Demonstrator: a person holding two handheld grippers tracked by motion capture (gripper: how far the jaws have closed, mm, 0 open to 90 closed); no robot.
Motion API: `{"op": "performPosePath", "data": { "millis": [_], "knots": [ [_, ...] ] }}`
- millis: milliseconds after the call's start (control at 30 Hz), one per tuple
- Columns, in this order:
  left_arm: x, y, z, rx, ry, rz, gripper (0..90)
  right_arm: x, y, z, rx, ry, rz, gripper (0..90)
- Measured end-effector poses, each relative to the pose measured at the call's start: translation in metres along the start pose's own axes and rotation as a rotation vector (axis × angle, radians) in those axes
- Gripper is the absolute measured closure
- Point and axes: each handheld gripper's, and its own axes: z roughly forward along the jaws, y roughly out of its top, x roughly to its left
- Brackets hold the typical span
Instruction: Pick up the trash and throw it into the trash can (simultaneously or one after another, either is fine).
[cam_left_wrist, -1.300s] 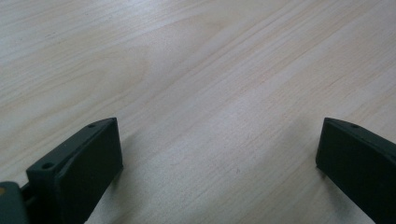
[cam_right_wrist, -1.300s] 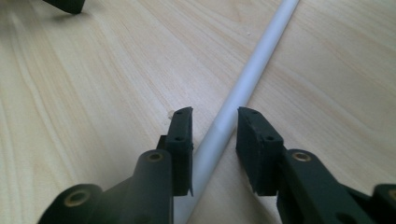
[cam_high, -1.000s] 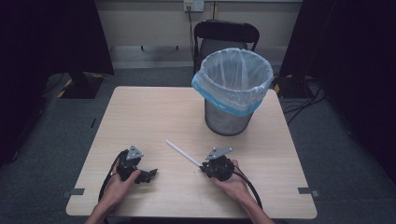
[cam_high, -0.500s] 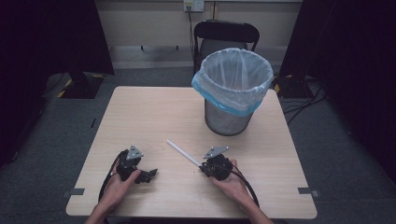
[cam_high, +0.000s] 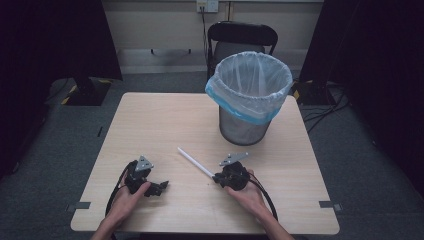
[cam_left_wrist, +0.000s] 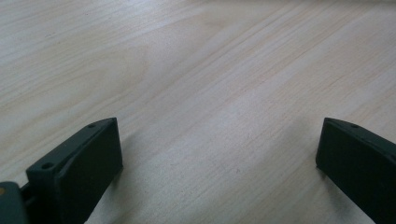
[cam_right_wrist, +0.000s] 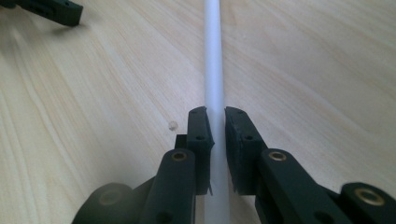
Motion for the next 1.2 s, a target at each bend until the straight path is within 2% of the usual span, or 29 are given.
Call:
{"op": "performPosePath", "data": {
  "millis": [233, 267, 433, 633, 700, 833, 1200],
  "knots": [
    [0.000, 0.000, 0.000, 0.000, 0.000, -0.001, 0.0, 0.000, 0.004, -0.007, -0.036, 0.015, 0.007, 81.3],
    [0.000, 0.000, 0.000, 0.003, 0.000, 0.003, 0.0, 0.000, 0.006, -0.008, -0.053, 0.030, 0.015, 81.3],
    [0.000, 0.000, 0.000, 0.003, 0.000, 0.003, 0.0, 0.002, 0.009, -0.012, -0.073, 0.028, 0.007, 81.3],
    [0.000, 0.000, 0.000, 0.001, 0.000, 0.001, 0.0, 0.004, 0.015, -0.021, -0.144, 0.024, 0.007, 81.5],
    [0.000, 0.000, 0.000, -0.002, 0.000, -0.002, 0.0, 0.004, 0.016, -0.022, -0.153, 0.024, 0.008, 81.5],
    [0.000, 0.000, 0.000, 0.001, 0.001, 0.001, 0.0, 0.005, 0.023, -0.030, -0.191, 0.039, 0.002, 81.5],
    [0.000, 0.000, 0.000, 0.002, 0.000, 0.003, 0.0, 0.007, 0.041, -0.047, -0.245, 0.064, -0.034, 81.5]
  ]
}}
